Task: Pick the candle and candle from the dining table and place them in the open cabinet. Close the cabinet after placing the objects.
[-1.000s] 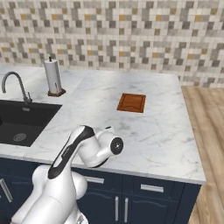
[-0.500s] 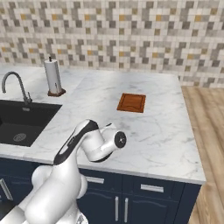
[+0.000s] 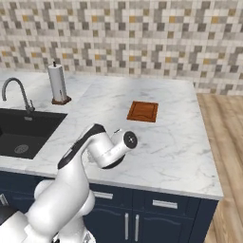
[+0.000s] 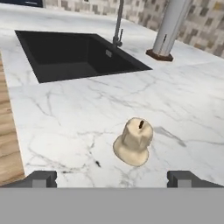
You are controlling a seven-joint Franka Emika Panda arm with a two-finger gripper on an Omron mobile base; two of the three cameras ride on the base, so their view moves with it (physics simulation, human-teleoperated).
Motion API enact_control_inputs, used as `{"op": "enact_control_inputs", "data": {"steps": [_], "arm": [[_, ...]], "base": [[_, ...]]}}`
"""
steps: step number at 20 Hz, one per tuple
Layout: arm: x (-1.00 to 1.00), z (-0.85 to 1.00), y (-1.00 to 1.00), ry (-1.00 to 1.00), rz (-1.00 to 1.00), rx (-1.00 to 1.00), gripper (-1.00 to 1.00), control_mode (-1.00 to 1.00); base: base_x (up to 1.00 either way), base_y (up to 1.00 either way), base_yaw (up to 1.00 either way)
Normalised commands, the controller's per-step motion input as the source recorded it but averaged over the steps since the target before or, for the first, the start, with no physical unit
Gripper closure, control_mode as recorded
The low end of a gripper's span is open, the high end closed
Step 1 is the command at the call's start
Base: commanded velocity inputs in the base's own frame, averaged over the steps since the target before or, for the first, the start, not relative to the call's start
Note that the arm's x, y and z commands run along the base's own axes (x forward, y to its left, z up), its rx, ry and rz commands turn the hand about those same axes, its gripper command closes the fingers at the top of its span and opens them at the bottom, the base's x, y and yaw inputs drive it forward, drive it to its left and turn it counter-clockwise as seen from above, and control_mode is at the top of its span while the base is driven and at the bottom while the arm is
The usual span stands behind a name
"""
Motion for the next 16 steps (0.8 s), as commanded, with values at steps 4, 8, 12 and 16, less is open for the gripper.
{"op": "enact_control_inputs", "data": {"steps": [4, 8, 12, 16], "arm": [[0.00, -0.19, -0.05, 0.08, 0.13, 0.00, -1.00, -1.00], [0.06, -0.14, -0.04, 0.03, 0.18, 0.06, -1.00, -1.00], [0.25, -0.01, 0.00, 0.00, 0.18, 0.05, -1.00, -1.00], [0.25, 0.00, 0.00, 0.06, 0.12, 0.00, -1.00, -1.00]], "base": [[0.00, 0.00, 0.00], [0.00, 0.00, 0.00], [0.00, 0.00, 0.00], [0.00, 0.00, 0.00]]}}
